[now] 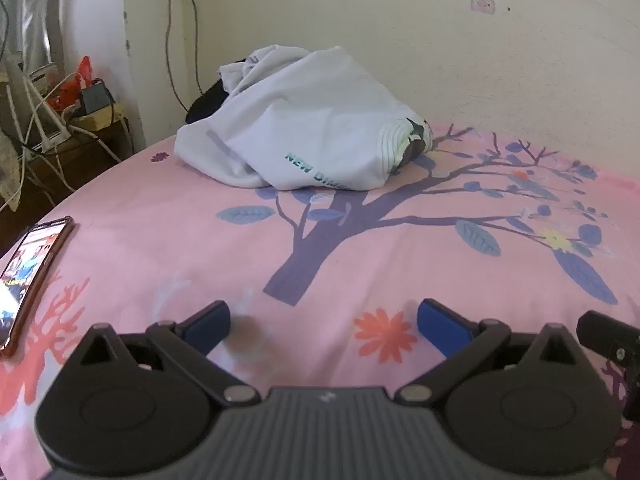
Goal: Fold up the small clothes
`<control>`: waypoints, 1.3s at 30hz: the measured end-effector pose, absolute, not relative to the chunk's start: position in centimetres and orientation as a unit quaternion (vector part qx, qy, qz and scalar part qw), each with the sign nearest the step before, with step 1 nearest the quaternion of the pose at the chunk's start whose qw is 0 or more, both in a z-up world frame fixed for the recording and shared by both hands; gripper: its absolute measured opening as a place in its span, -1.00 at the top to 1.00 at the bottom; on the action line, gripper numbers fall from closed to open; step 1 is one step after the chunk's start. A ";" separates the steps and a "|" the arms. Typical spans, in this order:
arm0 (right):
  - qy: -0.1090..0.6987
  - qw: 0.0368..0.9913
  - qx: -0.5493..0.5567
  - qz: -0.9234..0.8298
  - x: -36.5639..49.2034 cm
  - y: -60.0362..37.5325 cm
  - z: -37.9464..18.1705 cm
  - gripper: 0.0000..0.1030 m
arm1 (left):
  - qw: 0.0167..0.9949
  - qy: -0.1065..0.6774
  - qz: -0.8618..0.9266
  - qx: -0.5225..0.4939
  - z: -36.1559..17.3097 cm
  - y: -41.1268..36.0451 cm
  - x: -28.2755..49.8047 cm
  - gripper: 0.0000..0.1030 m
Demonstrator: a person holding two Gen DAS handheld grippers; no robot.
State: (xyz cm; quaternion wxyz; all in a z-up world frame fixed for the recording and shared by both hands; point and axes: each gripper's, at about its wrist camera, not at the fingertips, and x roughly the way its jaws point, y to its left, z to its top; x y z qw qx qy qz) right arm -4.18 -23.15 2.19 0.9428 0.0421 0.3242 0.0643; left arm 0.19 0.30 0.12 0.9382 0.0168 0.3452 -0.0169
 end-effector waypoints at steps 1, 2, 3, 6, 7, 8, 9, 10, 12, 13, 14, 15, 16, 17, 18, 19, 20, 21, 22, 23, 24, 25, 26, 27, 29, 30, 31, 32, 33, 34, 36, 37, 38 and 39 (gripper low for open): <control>0.324 0.943 0.041 0.065 -4.2 -23.1 2.2 -0.83 | 0.937 0.348 -0.022 0.018 0.2 0.4 0.3 -1.00; 0.324 0.943 0.044 0.065 -4.2 -23.1 2.2 -0.83 | 0.939 0.342 -0.028 0.001 0.3 1.2 0.0 -1.00; 0.324 0.943 0.043 0.065 -4.2 -23.1 2.2 -0.83 | 0.939 0.344 -0.031 0.001 0.4 1.6 -0.2 -1.00; 0.325 0.943 0.042 0.066 -4.2 -23.1 2.2 -0.83 | 0.932 0.362 -0.019 0.014 0.5 0.5 0.7 -1.00; 0.325 0.942 0.041 0.067 -4.1 -23.1 2.2 -0.83 | 0.933 0.360 -0.018 0.016 0.4 0.5 0.7 -1.00; 0.326 0.942 0.042 0.068 -4.1 -23.1 2.2 -0.83 | 0.933 0.358 -0.018 0.017 0.3 0.6 0.7 -1.00; 0.327 0.942 0.045 0.069 -4.2 -23.1 2.1 -0.83 | 0.934 0.356 -0.017 0.018 0.3 0.8 0.6 -1.00; 0.329 0.941 0.046 0.070 -4.1 -23.1 2.1 -0.83 | 0.936 0.352 -0.017 0.020 0.2 0.6 0.4 -1.00; 0.336 0.938 0.047 0.070 -3.9 -23.0 2.0 -0.83 | 0.937 0.349 -0.018 0.022 0.1 0.4 0.1 -1.00; 0.339 0.937 0.048 0.070 -3.9 -23.0 2.0 -0.83 | 0.937 0.348 -0.019 0.024 0.1 0.4 0.0 -1.00; 0.342 0.936 0.050 0.071 -3.8 -23.0 1.9 -0.83 | 0.938 0.345 -0.021 0.027 0.2 0.4 -0.2 -1.00; 0.345 0.934 0.051 0.071 -3.6 -23.0 1.9 -0.84 | 0.940 0.338 -0.018 0.029 0.3 0.4 -0.3 -1.00; 0.347 0.934 0.053 0.071 -3.6 -23.1 1.8 -0.84 | 0.942 0.334 -0.014 0.029 0.4 0.4 -0.4 -1.00; 0.348 0.934 0.051 0.070 -3.6 -23.1 1.8 -0.84 | 0.944 0.330 -0.010 0.027 0.5 0.5 -0.5 -1.00; 0.349 0.933 0.046 0.068 -3.5 -22.9 1.8 -0.84 | 0.945 0.326 -0.007 0.023 0.6 0.6 -0.5 -1.00; 0.351 0.933 0.040 0.067 -3.5 -22.7 1.8 -0.85 | 0.948 0.319 -0.002 0.015 0.8 0.9 -0.6 -1.00; 0.354 0.932 0.034 0.065 -3.4 -22.5 1.8 -0.85 | 0.951 0.309 0.003 0.008 1.0 1.2 -0.7 -1.00; 0.356 0.932 0.030 0.064 -3.3 -22.4 1.8 -0.85 | 0.955 0.298 0.006 0.004 1.3 1.4 -0.7 -1.00; 0.357 0.932 0.026 0.063 -3.3 -22.3 1.7 -0.85 | 0.960 0.281 0.012 0.003 1.6 1.6 -0.8 -1.00; 0.358 0.932 0.024 0.062 -3.4 -22.2 1.7 -0.85 | 0.965 0.260 0.022 0.010 2.0 1.7 -0.9 -1.00; 0.358 0.931 0.024 0.063 -3.3 -22.3 1.7 -0.85 | 0.971 0.238 0.031 0.025 2.3 1.6 -0.9 -1.00; 0.359 0.931 0.024 0.064 -3.3 -22.4 1.7 -0.85 | 0.975 0.218 0.036 0.042 2.7 1.4 -1.0 -1.00; 0.360 0.930 0.023 0.067 -3.4 -22.4 1.7 -0.85 | 0.977 0.204 0.033 0.050 3.1 1.4 -1.0 -1.00; 0.362 0.929 0.020 0.069 -3.4 -22.4 1.7 -0.85 | 0.979 0.197 0.025 0.050 3.5 1.5 -0.8 -1.00; 0.367 0.927 0.013 0.074 -3.6 -22.5 1.8 -0.85 | 0.979 0.203 0.009 0.027 3.7 2.1 -0.1 -1.00; 0.368 0.927 0.012 0.075 -3.7 -22.5 1.8 -0.85 | 0.978 0.209 0.001 0.012 3.6 2.5 0.1 -1.00; 0.368 0.927 0.011 0.075 -3.9 -22.6 1.8 -0.85 | 0.977 0.215 -0.004 0.004 3.4 2.8 0.5 -1.00; 0.367 0.927 0.011 0.073 -4.0 -22.5 1.8 -0.85 | 0.976 0.220 -0.006 0.003 3.0 3.0 0.6 -1.00; 0.367 0.927 0.010 0.072 -4.0 -22.5 1.8 -0.85 | 0.974 0.228 -0.005 0.004 2.6 3.1 0.9 -1.00; 0.366 0.928 0.011 0.068 -4.0 -22.4 1.8 -0.83 | 0.970 0.243 -0.011 0.001 2.5 3.3 1.1 -1.00; 0.359 0.932 0.015 0.044 -3.9 -22.4 2.0 -0.83 | 0.971 0.237 -0.016 -0.012 2.4 3.8 0.7 -1.00; 0.345 0.938 0.026 0.034 -3.9 -22.5 2.3 -0.84 | 0.973 0.230 -0.014 -0.017 2.4 4.1 0.6 -1.00; 0.324 0.944 0.044 0.035 -3.7 -22.6 2.7 -0.84 | 0.975 0.222 -0.009 -0.019 2.4 4.4 0.5 -1.00; 0.308 0.949 0.057 0.035 -3.1 -22.6 3.2 -0.83 | 0.977 0.212 0.001 -0.017 2.6 4.5 0.4 -1.00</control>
